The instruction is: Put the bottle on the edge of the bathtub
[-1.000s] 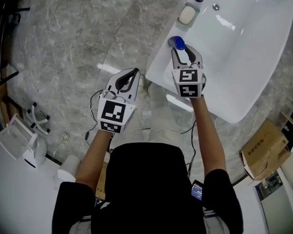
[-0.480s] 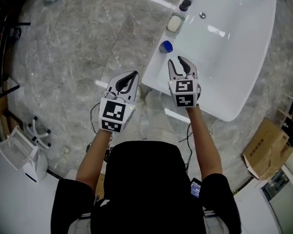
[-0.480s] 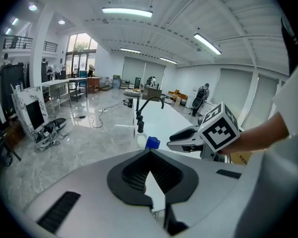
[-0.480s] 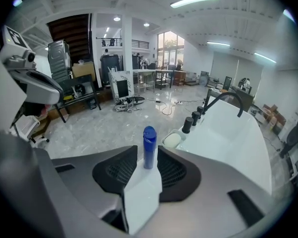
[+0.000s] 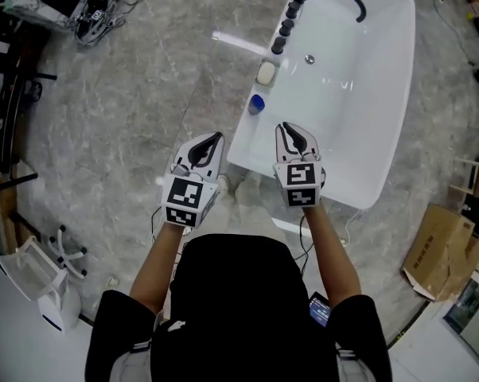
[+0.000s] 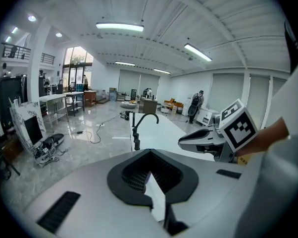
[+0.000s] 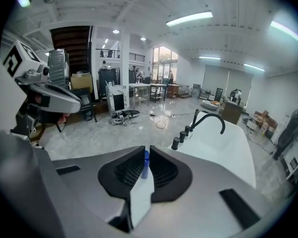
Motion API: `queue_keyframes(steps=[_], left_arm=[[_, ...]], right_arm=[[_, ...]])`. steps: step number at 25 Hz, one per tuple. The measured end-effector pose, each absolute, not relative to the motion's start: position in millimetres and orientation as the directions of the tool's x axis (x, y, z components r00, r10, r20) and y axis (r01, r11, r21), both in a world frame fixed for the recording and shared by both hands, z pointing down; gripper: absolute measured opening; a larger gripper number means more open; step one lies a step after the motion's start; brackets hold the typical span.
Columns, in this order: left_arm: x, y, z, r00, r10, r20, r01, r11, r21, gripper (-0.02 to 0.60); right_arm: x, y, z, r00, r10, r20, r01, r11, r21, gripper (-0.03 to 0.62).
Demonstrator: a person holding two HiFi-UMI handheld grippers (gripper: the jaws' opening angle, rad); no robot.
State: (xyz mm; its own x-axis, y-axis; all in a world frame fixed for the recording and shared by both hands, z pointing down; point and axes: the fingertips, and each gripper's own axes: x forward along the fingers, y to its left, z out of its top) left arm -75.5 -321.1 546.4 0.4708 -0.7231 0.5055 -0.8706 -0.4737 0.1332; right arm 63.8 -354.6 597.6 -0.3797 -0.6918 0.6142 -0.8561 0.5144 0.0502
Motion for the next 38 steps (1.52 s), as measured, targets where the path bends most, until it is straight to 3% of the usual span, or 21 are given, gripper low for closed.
queue_keyframes(steps=[19,38], left_arm=[[-51,-326,413,0.527,-0.784,0.328,-0.836,-0.547,0.037,0.009],[-46,-342,339,0.539,-0.821,0.187,-0.824,-0.560,-0.087,0.009]], right_arm=[[74,-340,414,-0.432,-0.829,0.355,-0.872,0.484,0.069,0.025],[100,-348,352,-0.420,-0.879,0.227,-0.891,0.447,0.079,0.025]])
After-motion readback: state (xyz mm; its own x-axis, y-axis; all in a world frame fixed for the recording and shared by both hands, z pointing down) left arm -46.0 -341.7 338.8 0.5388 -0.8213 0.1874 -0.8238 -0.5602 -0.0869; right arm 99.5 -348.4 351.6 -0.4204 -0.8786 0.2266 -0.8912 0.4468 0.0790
